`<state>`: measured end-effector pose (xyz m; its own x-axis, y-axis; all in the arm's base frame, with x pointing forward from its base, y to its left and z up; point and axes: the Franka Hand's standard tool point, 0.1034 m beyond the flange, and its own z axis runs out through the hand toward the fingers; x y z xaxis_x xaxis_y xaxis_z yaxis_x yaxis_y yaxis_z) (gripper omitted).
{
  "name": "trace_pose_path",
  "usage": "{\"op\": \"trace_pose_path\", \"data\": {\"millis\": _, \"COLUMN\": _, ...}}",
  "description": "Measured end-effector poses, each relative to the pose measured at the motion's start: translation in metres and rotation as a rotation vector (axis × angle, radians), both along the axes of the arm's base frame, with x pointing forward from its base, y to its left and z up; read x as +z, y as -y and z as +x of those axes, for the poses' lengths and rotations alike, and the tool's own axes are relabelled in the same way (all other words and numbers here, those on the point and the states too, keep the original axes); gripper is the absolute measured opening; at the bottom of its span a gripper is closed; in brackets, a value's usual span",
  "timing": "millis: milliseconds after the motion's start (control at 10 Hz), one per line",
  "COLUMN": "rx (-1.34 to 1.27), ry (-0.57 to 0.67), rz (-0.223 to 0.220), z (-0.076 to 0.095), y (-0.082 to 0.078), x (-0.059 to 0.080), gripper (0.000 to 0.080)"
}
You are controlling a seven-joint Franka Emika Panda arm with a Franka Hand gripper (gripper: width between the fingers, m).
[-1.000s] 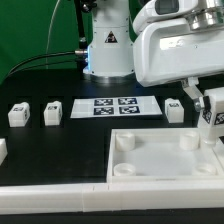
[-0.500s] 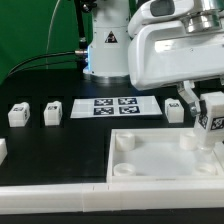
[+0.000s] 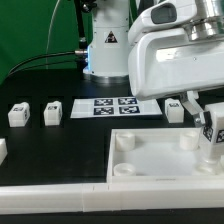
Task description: Assemble one leg
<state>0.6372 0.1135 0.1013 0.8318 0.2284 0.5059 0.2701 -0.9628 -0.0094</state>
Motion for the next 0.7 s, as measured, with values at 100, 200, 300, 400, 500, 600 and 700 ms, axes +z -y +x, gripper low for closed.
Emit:
{"op": "trace_pose_path", "data": {"millis": 100, "rx": -0.003, "ry": -0.001, "rz": -0.001, "z": -0.004, "y": 0.002, "x": -0.004, "gripper": 0.0294}}
{"op": "trace_pose_path", "data": {"millis": 200, "rx": -0.001, "ry": -0.007, "rz": -0.001, "z": -0.007, "y": 0.001, "x": -0.006, "gripper": 0.0294}}
{"op": "trace_pose_path", "data": {"millis": 300, "rx": 0.0, "ry": -0.009, "rz": -0.002, "z": -0.008, "y": 0.001, "x": -0.007, "gripper": 0.0294}}
{"op": "trace_pose_path", "data": {"millis": 400, "rx": -0.004, "ry": 0.01, "rz": -0.001, "z": -0.009, "y": 0.002, "x": -0.008, "gripper": 0.0294}}
{"op": "trace_pose_path", "data": {"millis": 500, "rx": -0.002, "ry": 0.004, "rz": -0.002, "z": -0.012, "y": 0.001, "x": -0.011, "gripper": 0.0294}}
{"op": "trace_pose_path", "data": {"millis": 600, "rx": 0.0, "ry": 0.002, "rz": -0.002, "z": -0.013, "y": 0.001, "x": -0.012, "gripper": 0.0294}}
{"op": "trace_pose_path", "data": {"millis": 700, "rx": 0.0, "ry": 0.0, "rz": -0.002, "z": -0.014, "y": 0.0, "x": -0.014, "gripper": 0.0294}}
